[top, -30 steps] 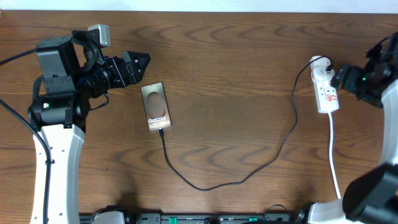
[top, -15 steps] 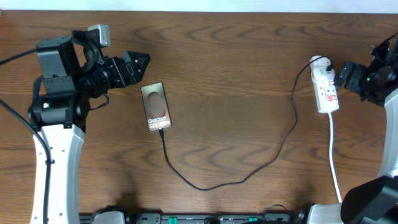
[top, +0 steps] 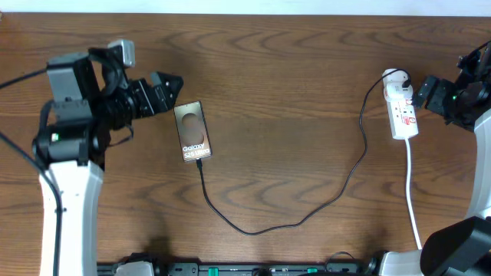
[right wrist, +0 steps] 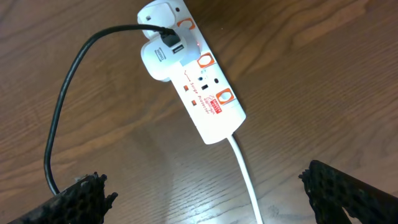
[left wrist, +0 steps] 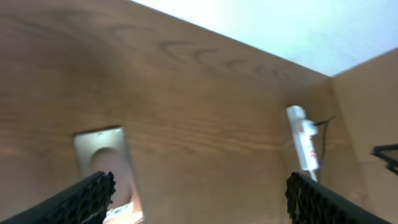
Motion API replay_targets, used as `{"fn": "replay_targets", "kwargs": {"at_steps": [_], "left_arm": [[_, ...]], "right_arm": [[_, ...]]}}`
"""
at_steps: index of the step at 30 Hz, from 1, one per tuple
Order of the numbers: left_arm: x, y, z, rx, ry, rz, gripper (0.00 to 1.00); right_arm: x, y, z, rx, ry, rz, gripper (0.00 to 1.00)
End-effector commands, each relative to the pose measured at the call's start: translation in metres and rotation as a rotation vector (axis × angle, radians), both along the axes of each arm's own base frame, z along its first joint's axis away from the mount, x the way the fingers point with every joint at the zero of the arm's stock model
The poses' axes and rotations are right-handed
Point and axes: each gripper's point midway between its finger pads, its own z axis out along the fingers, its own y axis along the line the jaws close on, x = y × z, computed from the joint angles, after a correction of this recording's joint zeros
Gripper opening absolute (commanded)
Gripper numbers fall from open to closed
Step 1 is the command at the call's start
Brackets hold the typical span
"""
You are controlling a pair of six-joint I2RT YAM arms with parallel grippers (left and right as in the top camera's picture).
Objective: Plug charger to phone and switch on socket
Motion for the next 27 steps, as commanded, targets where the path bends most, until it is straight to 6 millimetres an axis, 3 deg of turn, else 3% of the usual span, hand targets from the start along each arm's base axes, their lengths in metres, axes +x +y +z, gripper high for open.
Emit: {"fn": "replay_targets", "kwargs": {"at_steps": [1,5,9,14,20,27], "left_arm": [[-0.017,0.014,0.005,0.126,-0.069,0.092,0.90],[-0.039,0.016,0.010,0.263,-0.231,0.132,0.90],[-0.065,0.008,0.019,0.391,-0.493,0.064,0.90],[-0.097,0.009,0.018,0.490,-0.743,0.063,0.90],[-0.118,0.011,-0.009,0.510,-0.879,0.097,0.90],[-0.121,0.016,-0.046,0.516,-0.953,0.140,0.90]], "right_arm": [[0.000,0.001,0.002,0.008,-0.008,-0.008,0.99],[0.000,0.001,0.002,0.008,-0.007,-0.008,0.99],[0.000,0.001,0.002,0.008,-0.007,-0.008,0.99],[0.000,0.001,0.002,0.008,-0.007,-0.008,0.99],[0.000,0.001,0.002,0.008,-0.007,-0.008,0.99],[0.000,0.001,0.002,0.008,-0.007,-0.008,0.99]]}}
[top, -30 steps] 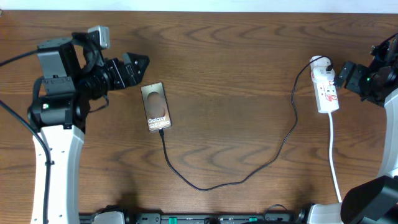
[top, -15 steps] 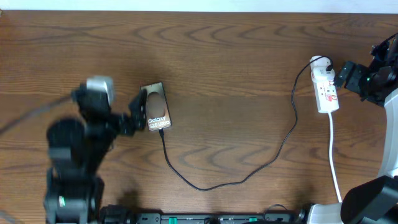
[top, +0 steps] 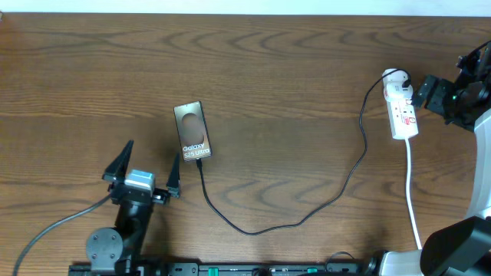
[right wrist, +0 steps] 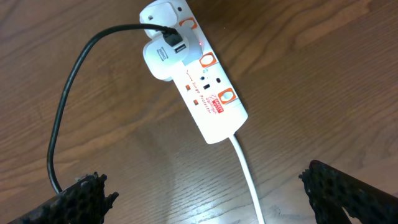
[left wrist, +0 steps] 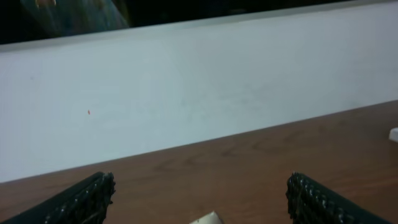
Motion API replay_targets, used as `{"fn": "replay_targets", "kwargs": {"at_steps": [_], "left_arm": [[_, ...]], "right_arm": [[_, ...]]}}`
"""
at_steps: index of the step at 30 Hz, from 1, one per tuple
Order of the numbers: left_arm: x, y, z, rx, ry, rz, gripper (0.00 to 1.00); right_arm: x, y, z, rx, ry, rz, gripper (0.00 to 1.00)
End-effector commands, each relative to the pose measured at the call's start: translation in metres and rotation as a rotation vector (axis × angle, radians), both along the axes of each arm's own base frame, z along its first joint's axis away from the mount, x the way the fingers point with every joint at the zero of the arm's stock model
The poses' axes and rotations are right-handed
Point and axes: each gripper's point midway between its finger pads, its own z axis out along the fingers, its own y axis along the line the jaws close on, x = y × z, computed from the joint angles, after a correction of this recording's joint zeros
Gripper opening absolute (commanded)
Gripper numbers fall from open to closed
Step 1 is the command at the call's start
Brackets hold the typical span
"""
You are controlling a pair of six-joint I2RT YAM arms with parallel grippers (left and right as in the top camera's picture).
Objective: Plug charger to phone and switch on socket
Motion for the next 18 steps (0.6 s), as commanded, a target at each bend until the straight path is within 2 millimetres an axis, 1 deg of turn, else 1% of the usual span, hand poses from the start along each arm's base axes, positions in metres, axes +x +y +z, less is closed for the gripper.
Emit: {"fn": "replay_targets", "kwargs": {"at_steps": [1,6,11,15,18], "left_arm": [[0.002,0.004,-0.012,0.018,-0.026,0.022,0.90],[0.008,0.005,-0.038,0.014,0.021,0.025,0.90],[0.012,0.004,-0.078,0.012,0.148,0.022,0.90],[0.010,0.004,-0.102,0.013,0.249,0.018,0.90],[0.010,0.004,-0.102,0.006,0.250,0.020,0.90]], "right_arm": [[0.000,0.000,0.002,0.002,-0.006,-0.010,0.99],[0.000,0.000,0.002,0.002,-0.006,-0.011,0.99],[0.000,0.000,0.002,0.002,-0.006,-0.011,0.99],[0.000,0.000,0.002,0.002,-0.005,-0.010,0.99],[0.000,0.000,0.002,0.002,-0.006,-0.011,0.99]]}}
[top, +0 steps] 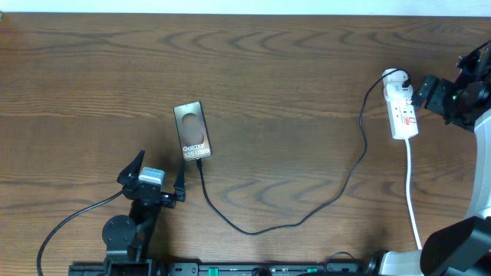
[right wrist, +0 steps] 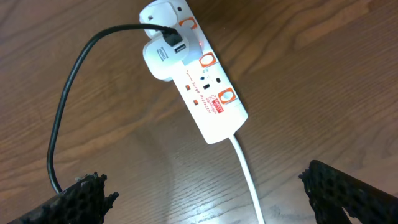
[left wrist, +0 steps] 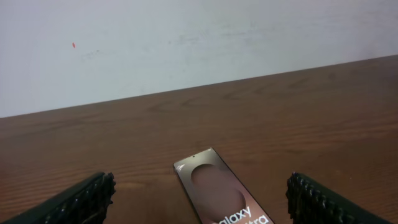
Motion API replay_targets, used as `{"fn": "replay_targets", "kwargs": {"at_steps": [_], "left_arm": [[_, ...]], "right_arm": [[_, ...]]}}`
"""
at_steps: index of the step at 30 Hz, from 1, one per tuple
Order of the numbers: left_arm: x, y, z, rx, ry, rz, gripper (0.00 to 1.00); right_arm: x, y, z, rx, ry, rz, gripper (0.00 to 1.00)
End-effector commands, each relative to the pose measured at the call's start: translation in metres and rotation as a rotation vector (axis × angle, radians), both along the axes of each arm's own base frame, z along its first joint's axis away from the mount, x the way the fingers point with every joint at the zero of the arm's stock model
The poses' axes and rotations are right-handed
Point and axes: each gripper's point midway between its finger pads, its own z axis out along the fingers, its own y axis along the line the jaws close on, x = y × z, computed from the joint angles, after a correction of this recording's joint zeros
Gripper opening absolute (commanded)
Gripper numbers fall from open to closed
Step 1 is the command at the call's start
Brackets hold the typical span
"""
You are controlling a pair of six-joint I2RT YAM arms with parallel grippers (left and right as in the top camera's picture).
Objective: Plug charger to phone and switch on socket
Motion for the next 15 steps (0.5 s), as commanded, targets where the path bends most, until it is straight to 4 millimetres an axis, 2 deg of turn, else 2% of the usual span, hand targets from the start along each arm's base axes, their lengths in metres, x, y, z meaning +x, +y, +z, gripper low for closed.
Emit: {"fn": "replay_targets", "kwargs": {"at_steps": [1,15], "left_arm": [[-0.0013,0.0001,-0.0144,0.001,0.050,-0.001,0.90],[0.0004,0.0069,-0.0194,0.007,0.071,0.039,0.90]], "right_arm": [[-0.0004,-0.0003,0.0022,0.002,-0.006,-0.011,0.99],[-0.0004,-0.0003,0.0020,0.002,-0.005,-0.011,0.99]]}}
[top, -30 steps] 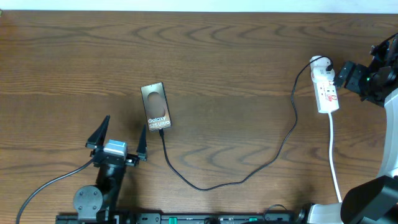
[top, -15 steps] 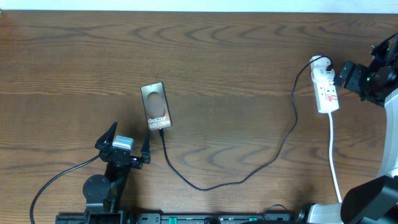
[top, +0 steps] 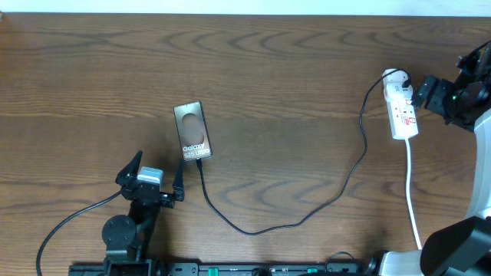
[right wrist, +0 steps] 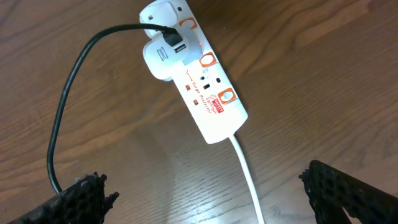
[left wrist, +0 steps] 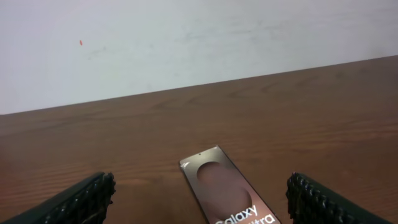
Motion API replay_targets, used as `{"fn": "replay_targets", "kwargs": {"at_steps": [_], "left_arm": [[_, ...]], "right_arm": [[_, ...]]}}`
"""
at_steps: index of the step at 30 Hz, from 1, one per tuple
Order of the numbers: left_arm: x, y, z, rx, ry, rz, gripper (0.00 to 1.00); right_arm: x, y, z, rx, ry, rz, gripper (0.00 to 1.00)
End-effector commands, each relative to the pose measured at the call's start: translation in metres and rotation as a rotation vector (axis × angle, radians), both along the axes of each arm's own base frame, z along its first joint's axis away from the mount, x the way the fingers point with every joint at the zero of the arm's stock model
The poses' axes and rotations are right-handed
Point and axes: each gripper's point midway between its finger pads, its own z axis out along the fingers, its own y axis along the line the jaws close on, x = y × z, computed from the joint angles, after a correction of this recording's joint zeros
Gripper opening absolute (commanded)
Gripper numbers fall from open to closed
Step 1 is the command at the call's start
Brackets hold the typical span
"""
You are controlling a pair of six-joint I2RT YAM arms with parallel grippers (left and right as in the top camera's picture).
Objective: Plug charger to phone and switch on socket
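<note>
A phone (top: pixel 192 131) with "Galaxy S25 Ultra" on its lit screen lies flat left of centre; it also fills the low middle of the left wrist view as the phone (left wrist: pixel 227 188). A black cable (top: pixel 307 211) runs from its near end to a white charger (right wrist: pixel 163 57) plugged into the white power strip (top: pixel 402 108) at the right. My left gripper (top: pixel 151 172) stands open near the front edge, just short of the phone. At the far right, beside the strip, my right gripper (top: pixel 424 93) is open with nothing between its fingers (right wrist: pixel 87 194).
The strip's own white lead (top: pixel 413 207) runs toward the front edge at the right. A white wall (left wrist: pixel 186 43) rises behind the table's far edge. The black cable loops across the front middle of the wooden table (top: pixel 291 69).
The left gripper has shifted very slightly, so the phone sits a little more to the right in its view. The right arm, phone, cable and strip have not moved.
The left gripper was first open at the phone's left side, up on the table. Then it stood folded back by the front edge, facing the wall. After that it tilted down toward the phone, where it stays. The right gripper stayed open beside the strip throughout.
</note>
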Motion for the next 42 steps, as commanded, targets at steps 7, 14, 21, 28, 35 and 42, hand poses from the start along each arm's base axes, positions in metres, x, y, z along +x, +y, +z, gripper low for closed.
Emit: {"fn": "replay_targets", "kwargs": {"at_steps": [7,14,21,28,35,42], "left_arm": [[0.001,0.002,-0.031,0.004,0.123,0.012,0.90],[0.001,0.002,-0.043,0.004,0.176,0.012,0.90],[0.001,0.002,-0.053,0.004,0.217,0.012,0.90],[0.001,0.002,-0.059,0.005,0.245,0.012,0.90],[0.001,0.002,-0.059,0.005,0.247,0.012,0.90],[0.001,0.002,-0.059,0.005,0.247,0.012,0.90]], "right_arm": [[0.000,0.000,0.002,0.002,-0.006,-0.011,0.99],[0.000,0.000,0.002,0.002,-0.006,-0.011,0.99],[0.000,0.000,0.002,0.002,-0.006,-0.011,0.99],[0.000,-0.001,0.002,0.001,-0.006,-0.011,0.99],[-0.001,-0.003,0.027,-0.053,-0.100,-0.020,0.99],[0.023,0.032,0.060,-0.136,-0.491,0.091,0.99]]}}
